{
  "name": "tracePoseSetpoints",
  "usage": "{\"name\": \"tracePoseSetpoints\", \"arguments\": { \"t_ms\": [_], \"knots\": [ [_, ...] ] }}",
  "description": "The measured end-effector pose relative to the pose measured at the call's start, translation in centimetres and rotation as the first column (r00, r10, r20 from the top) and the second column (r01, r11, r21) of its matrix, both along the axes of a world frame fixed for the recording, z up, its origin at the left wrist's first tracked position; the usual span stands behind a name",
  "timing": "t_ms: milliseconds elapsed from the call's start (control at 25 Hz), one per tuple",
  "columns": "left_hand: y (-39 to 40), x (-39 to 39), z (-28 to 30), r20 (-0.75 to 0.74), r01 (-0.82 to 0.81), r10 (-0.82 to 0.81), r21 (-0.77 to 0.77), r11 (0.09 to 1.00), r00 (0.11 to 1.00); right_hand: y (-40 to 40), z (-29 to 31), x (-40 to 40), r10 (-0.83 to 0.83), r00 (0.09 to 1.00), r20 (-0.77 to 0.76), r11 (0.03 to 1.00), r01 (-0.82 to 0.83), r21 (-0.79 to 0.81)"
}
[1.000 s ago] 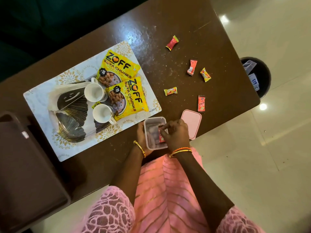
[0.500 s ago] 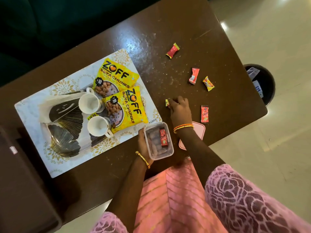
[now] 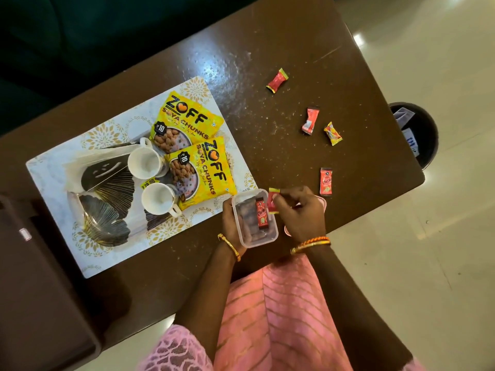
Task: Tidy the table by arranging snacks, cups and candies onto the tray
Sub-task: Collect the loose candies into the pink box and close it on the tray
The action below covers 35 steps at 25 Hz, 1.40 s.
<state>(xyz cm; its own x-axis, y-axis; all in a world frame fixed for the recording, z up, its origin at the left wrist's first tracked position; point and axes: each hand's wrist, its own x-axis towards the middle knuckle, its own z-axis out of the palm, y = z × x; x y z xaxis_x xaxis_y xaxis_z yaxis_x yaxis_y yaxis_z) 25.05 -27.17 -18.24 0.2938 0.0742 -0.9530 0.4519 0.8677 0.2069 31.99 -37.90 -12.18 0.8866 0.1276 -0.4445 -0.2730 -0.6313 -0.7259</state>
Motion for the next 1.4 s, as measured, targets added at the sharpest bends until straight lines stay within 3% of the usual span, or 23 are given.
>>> {"name": "tracePoseSetpoints", "arguments": {
  "t_ms": [160,280,360,480,560,680,840,1040,1240,1400],
  "knots": [
    [-0.2,0.2,0.2,0.049,0.054,-0.046,-0.174,0.983,0.998,-0.3,-0.2,-2.6,-0.007,0.993,-0.118,1.000,0.008,0.005],
    [-0.2,0.3,0.4,0.067,0.035,-0.014,-0.310,0.950,0.998,-1.0,-0.8,-1.8,-0.129,0.980,-0.153,0.989,0.138,0.045],
    [-0.4,0.4,0.1,0.056,0.037,-0.022,-0.301,0.953,0.998,-2.3,-1.3,-0.4,-0.253,0.959,-0.129,0.965,0.260,0.043],
    [-0.5,0.7,-0.3,0.062,0.084,-0.070,-0.263,0.961,0.996,-4.4,-2.9,2.9,-0.494,0.869,0.014,0.863,0.493,-0.107],
    [-0.7,1.1,-0.3,0.091,0.099,-0.077,-0.273,0.957,0.993,-5.2,-4.3,4.8,-0.540,0.840,0.045,0.809,0.533,-0.248],
    [-0.9,1.5,-0.3,0.147,0.129,-0.091,-0.273,0.953,0.985,-5.3,-6.1,6.3,-0.500,0.866,-0.016,0.799,0.454,-0.395],
    [-0.9,2.1,-0.6,0.177,0.153,-0.113,-0.229,0.961,0.978,-5.3,-6.3,7.3,-0.495,0.865,-0.087,0.814,0.426,-0.394],
    [-0.9,2.4,-0.7,0.163,0.171,-0.136,-0.229,0.958,0.977,-5.3,-2.5,5.5,-0.450,0.885,-0.122,0.882,0.420,-0.212],
    [-0.9,2.6,-0.3,0.182,0.213,-0.177,-0.205,0.955,0.967,-3.2,1.7,0.5,-0.137,0.961,-0.240,0.988,0.150,0.039],
    [-1.1,2.6,-0.2,0.203,0.255,-0.222,-0.157,0.954,0.954,-1.3,1.1,-0.6,-0.147,0.955,-0.258,0.989,0.140,-0.045]
  ]
}}
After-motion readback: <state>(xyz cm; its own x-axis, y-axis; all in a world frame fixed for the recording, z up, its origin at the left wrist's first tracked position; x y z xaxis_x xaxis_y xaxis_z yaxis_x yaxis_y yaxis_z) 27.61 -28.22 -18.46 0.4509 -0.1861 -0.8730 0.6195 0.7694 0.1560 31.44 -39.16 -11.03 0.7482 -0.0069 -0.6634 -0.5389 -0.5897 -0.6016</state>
